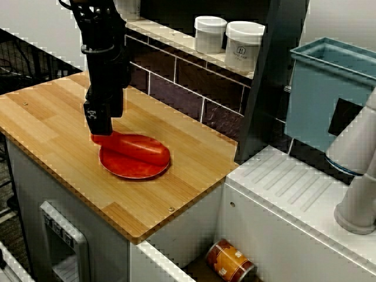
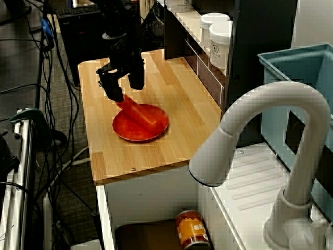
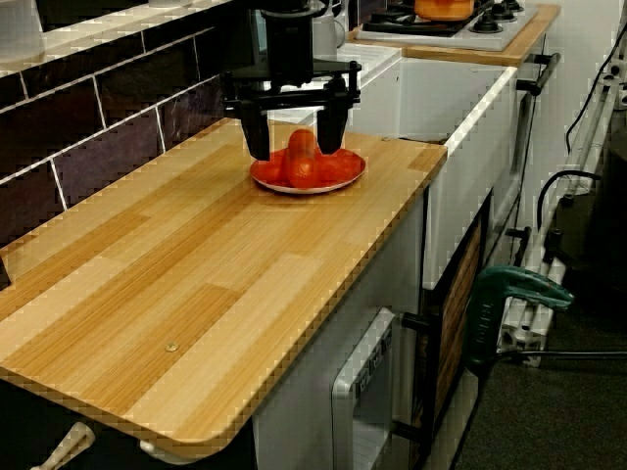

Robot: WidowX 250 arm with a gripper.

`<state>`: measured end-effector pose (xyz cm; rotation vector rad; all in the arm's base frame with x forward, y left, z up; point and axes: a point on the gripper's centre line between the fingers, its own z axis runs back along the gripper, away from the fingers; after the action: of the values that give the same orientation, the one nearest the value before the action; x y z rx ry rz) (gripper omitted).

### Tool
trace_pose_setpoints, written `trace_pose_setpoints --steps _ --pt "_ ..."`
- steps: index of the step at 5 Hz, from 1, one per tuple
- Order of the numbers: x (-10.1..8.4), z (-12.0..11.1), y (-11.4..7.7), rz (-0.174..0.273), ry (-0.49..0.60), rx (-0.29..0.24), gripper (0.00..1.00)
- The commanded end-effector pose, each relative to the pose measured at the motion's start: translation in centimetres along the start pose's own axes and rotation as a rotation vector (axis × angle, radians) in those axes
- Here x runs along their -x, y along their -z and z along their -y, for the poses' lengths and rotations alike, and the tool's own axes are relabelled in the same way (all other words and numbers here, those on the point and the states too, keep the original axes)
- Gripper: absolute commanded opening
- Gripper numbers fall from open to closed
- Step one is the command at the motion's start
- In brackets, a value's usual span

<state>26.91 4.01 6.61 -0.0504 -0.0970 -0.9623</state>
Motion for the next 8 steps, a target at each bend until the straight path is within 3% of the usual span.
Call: trace_pose_setpoints --steps 1,2,4,6,7,8 --pt "-0.4 2.3 -1.4 0.026 0.072 -0.044 1.0" --pt "-1.1 2.8 -0.8 0.039 0.057 -0.048 1.0" --pt "-2.3 2.4 0.8 0.016 0.002 -0.08 1.0" --pt "-2.1 1.8 2.3 -0.003 -0.041 -0.091 1.0" --pt "-1.6 2.3 3.1 0.016 -0.056 -0.112 0.0" --pt "-0.8 2.6 3.8 0.026 -0.071 -0.116 0.0"
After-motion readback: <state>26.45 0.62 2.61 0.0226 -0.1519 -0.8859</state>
